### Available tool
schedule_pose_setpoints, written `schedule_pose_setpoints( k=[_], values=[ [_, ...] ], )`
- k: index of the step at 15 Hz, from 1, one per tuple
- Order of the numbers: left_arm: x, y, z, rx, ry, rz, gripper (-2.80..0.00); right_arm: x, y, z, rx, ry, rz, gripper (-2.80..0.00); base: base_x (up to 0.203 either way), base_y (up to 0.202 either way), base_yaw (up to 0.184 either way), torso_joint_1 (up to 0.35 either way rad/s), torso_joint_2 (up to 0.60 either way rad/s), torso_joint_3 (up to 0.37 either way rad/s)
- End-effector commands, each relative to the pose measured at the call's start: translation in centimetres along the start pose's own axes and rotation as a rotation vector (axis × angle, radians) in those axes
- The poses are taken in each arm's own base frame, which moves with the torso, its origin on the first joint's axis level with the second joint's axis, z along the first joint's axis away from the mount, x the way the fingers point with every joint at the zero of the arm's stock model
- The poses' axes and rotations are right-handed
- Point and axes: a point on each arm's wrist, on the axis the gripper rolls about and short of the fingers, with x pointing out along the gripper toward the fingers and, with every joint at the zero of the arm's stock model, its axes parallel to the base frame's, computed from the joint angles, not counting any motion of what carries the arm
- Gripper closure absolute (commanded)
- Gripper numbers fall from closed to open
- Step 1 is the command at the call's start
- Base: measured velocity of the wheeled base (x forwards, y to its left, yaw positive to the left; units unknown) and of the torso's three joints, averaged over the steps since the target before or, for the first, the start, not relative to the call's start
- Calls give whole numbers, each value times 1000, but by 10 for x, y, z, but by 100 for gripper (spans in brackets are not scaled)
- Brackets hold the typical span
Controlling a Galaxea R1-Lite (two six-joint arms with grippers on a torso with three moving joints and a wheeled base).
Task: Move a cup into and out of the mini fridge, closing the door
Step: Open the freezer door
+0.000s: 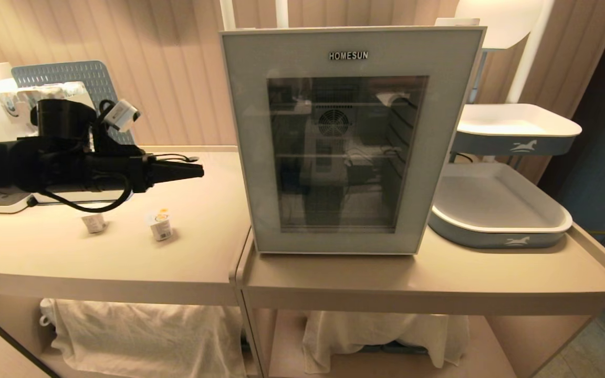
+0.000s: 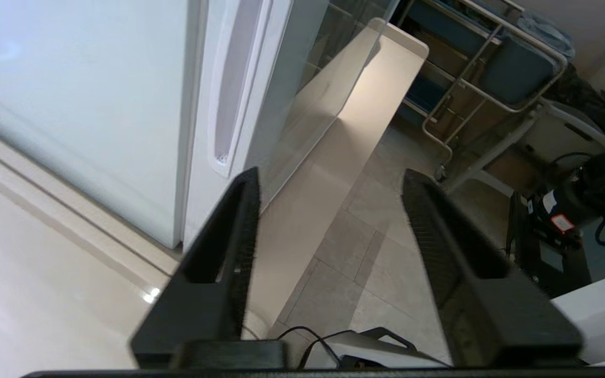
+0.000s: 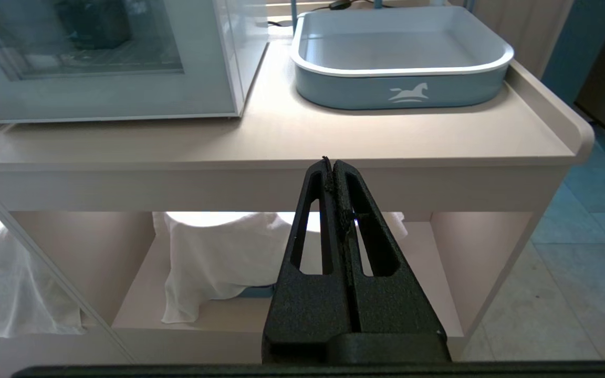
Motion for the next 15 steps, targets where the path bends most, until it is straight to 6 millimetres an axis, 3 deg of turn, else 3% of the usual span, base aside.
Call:
schedule_pose_setpoints(
  k=[1,7,15],
  values=[
    [16,3,-7,-13,14,-44,-280,0,0,0,-1,-1,0,0,0,0,0,0,0,0],
    [53,24,-23,115,2,-94,-280,0,0,0,1,1,0,0,0,0,0,0,0,0],
    [70,32,-27,100,-2,-119,-280,0,0,0,1,1,0,0,0,0,0,0,0,0]
  ],
)
